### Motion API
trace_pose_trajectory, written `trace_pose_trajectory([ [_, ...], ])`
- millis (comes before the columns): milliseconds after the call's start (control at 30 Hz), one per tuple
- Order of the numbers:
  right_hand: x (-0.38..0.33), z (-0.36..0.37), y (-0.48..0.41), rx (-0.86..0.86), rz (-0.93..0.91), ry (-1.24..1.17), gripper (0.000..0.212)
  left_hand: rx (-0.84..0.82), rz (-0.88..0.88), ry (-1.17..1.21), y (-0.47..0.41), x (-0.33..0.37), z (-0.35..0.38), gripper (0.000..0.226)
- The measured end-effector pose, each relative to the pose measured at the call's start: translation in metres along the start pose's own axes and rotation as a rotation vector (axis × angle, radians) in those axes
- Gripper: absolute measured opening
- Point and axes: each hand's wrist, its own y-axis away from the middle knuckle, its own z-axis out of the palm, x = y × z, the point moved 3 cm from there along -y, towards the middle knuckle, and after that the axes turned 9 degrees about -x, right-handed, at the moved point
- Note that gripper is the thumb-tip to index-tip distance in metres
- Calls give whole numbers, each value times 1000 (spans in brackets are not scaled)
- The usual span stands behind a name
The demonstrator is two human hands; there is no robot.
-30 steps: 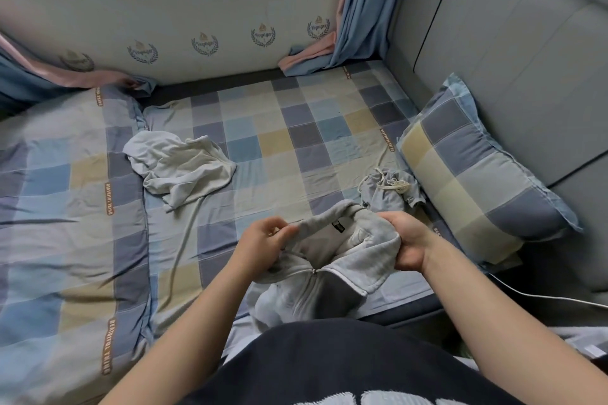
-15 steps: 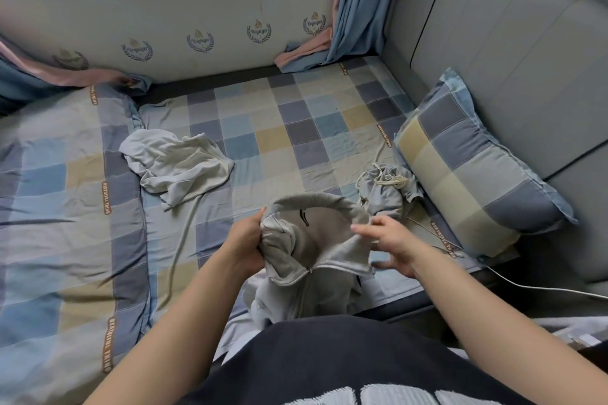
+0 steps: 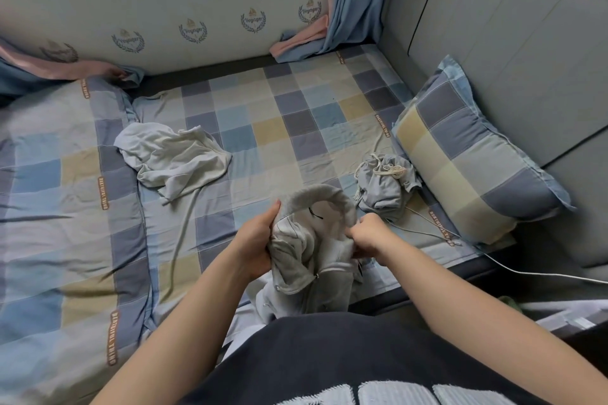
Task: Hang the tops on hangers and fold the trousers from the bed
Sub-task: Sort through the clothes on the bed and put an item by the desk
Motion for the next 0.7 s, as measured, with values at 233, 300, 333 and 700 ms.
trace_pose_trajectory([
  [233, 17, 4, 31, -238, -65, -842, 27, 352, 161, -668, -1, 1, -57, 16],
  [300, 24, 7, 43, -239, -68, -891, 34, 494, 115, -786, -3, -7, -72, 15],
  [333, 28, 11, 47, -224, -67, -890, 36, 532, 83, -757, -2, -11, -79, 13],
  [700, 63, 88, 92, 171, -173, -709, 27, 95, -215, -105, 16, -13, -93, 32],
])
